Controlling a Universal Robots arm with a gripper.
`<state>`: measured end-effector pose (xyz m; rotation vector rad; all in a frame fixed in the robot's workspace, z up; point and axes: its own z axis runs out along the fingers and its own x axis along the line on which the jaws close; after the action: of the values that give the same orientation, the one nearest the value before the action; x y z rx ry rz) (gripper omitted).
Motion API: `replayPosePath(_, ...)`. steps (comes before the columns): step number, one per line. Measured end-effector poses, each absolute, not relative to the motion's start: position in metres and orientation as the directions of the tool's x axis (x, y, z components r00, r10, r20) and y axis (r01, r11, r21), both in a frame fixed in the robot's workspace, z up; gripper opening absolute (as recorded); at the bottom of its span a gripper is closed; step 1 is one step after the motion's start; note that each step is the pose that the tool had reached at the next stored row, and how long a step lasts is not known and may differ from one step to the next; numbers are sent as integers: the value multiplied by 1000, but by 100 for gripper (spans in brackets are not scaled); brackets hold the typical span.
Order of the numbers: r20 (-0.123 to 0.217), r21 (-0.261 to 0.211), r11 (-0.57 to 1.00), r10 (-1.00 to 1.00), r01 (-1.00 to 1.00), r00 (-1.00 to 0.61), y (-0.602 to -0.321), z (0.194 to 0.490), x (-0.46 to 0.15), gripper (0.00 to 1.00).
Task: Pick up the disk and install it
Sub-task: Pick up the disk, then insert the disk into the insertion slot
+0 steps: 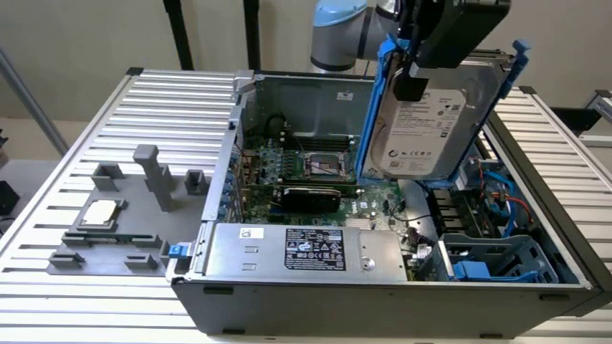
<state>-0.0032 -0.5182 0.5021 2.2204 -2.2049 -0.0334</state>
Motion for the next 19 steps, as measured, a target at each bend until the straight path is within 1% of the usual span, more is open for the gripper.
replayPosePath(12, -7, 24, -7, -1000, -1000, 7, -546, 500, 36, 0)
replayPosePath(14, -7, 24, -7, -1000, -1000, 7, -554, 499, 44, 0)
replayPosePath(19, -7, 24, -7, -1000, -1000, 7, -563, 494, 60, 0)
